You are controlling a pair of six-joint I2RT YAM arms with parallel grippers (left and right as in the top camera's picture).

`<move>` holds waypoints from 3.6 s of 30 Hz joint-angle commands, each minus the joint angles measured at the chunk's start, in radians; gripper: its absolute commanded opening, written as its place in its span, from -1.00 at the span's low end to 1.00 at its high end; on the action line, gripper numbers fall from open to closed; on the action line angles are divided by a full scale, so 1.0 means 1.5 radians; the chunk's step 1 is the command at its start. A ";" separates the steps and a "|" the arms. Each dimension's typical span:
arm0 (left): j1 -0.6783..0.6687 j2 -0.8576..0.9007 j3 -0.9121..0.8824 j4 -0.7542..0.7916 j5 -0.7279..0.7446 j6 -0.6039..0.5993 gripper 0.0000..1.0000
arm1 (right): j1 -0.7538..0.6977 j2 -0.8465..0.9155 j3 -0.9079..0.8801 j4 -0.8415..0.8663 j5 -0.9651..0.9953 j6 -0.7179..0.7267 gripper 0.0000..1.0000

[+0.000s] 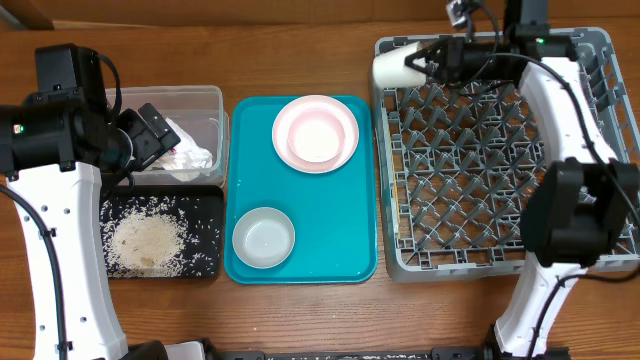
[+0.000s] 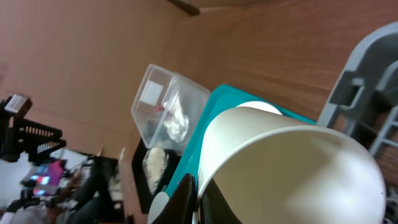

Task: Sort waste into correct bins and load items into the dishwasher
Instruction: 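Lift the white cup with the right gripper toward the rack's back-left corner, then lower the white cup into the rack and stand it upright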

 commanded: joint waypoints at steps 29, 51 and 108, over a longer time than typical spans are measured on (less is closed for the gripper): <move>0.003 0.003 0.010 0.002 -0.006 -0.002 1.00 | 0.012 0.079 -0.025 0.026 -0.010 -0.034 -0.92; 0.003 0.003 0.010 0.002 -0.006 -0.002 1.00 | 0.009 0.081 -0.025 -0.031 0.066 -0.051 -0.83; 0.003 0.003 0.010 0.002 -0.007 -0.002 1.00 | -0.002 0.094 -0.025 -0.061 0.102 -0.138 -0.92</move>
